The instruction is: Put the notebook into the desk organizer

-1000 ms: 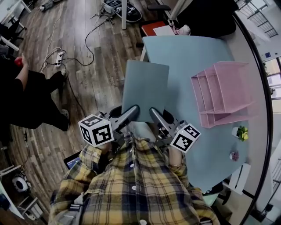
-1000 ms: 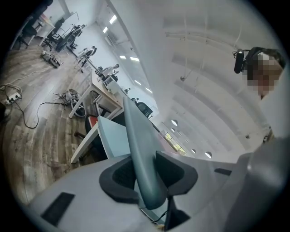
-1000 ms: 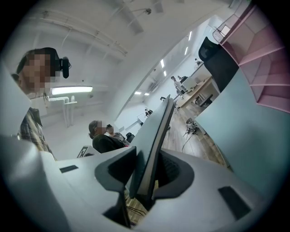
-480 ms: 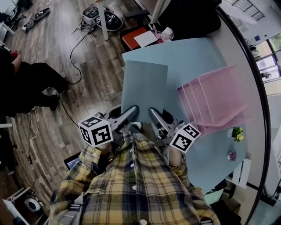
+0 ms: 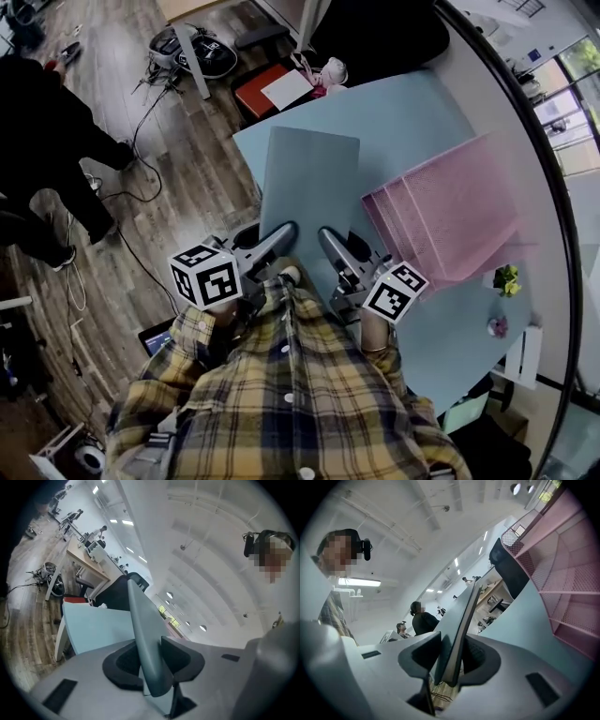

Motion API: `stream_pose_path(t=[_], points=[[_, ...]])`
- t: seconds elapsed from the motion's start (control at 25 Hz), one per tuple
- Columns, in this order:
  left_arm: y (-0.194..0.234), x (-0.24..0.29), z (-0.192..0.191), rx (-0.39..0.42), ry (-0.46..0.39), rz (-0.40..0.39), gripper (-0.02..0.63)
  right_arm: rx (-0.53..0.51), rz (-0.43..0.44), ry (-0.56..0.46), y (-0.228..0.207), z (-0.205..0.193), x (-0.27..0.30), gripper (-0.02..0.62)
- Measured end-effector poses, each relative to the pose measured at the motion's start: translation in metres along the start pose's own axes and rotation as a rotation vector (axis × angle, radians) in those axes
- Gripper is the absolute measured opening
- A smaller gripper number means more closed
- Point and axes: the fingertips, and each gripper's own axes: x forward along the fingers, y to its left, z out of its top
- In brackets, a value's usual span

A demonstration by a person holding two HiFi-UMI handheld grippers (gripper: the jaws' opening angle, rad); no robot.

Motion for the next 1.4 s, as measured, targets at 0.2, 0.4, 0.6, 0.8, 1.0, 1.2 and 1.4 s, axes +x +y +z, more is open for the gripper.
stream_pose_path(t=[0.2, 0.4, 0.6, 0.8, 1.0, 1.2, 1.4], points=[[-0.004, 0.019, 0.000, 0.006, 0.052, -0.032, 0.117, 0.012, -0.043, -0.031, -0.011, 0.008, -0.010, 0.110], [-0.005, 0.033, 0.001, 0.020, 0.108, -0.078, 0.117, 0.015, -0.098, -0.078, -0.018, 0.013, -0.016, 0.110], [-0.005, 0.045, 0.012, 0.032, 0.160, -0.134, 0.118, 0.009, -0.159, -0.127, -0.020, 0.023, -0.015, 0.110], [-0.001, 0.058, 0.025, 0.025, 0.218, -0.186, 0.118, 0.006, -0.226, -0.171, -0.024, 0.035, -0.009, 0.110], [-0.002, 0.063, 0.029, 0.040, 0.253, -0.227, 0.118, 0.001, -0.271, -0.207, -0.024, 0.038, -0.009, 0.110], [-0.003, 0.064, 0.032, 0.052, 0.269, -0.258, 0.118, -0.013, -0.297, -0.230, -0.022, 0.040, -0.009, 0.110], [-0.012, 0.064, 0.033, 0.069, 0.275, -0.291, 0.118, -0.043, -0.315, -0.249, -0.015, 0.045, -0.015, 0.110]])
